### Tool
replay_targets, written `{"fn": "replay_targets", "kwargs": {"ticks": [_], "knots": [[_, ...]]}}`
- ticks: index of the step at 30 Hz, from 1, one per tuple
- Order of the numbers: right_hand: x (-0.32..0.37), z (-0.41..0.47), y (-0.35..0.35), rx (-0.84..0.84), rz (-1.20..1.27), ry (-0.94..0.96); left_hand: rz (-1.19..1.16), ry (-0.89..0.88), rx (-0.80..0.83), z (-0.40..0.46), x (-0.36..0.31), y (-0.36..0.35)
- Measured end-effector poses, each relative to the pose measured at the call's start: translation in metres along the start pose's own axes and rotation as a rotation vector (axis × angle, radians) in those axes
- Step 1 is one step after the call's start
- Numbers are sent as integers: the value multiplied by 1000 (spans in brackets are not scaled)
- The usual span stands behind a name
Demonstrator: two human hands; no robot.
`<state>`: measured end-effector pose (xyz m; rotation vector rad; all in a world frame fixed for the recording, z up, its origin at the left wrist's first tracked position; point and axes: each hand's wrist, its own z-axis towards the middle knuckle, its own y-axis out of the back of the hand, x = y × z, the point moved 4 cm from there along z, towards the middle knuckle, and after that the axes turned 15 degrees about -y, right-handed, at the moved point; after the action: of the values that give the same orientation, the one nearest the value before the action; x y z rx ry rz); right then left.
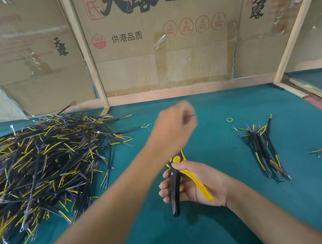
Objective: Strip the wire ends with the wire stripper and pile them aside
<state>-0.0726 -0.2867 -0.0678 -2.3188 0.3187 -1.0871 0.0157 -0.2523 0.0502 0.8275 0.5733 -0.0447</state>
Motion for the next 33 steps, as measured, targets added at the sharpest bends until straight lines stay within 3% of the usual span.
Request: {"fn": "replay_targets", "kwargs": {"ticks": [2, 5, 8, 11, 13, 17, 21, 23, 24, 33], "knots": [[2, -2, -3, 31, -14, 3, 419, 182, 149, -26, 55, 40], [3, 1, -3, 14, -7, -5, 764, 485, 319, -68, 117, 84], [3, 2, -3, 13, 8, -15, 905, 554, 488, -99, 141, 80], [4, 2, -3, 14, 7, -24, 925, 556, 497, -110, 148, 69], [3, 2, -3, 14, 3, -27, 889, 575, 422, -107, 142, 74], [5, 3, -3, 0, 4, -23, 723, 481, 97, -97, 121, 108], [3, 3, -4, 2, 12, -20, 116, 267, -204, -99, 84, 105], [3, 3, -3, -11, 17, -21, -250, 260, -237, -104, 71, 77], [3, 3, -3, -14, 19, -23, -316, 237, -241, -107, 68, 64], [4, 4, -3, -1, -28, -1, -338, 98, -26, -120, 53, 10]]}}
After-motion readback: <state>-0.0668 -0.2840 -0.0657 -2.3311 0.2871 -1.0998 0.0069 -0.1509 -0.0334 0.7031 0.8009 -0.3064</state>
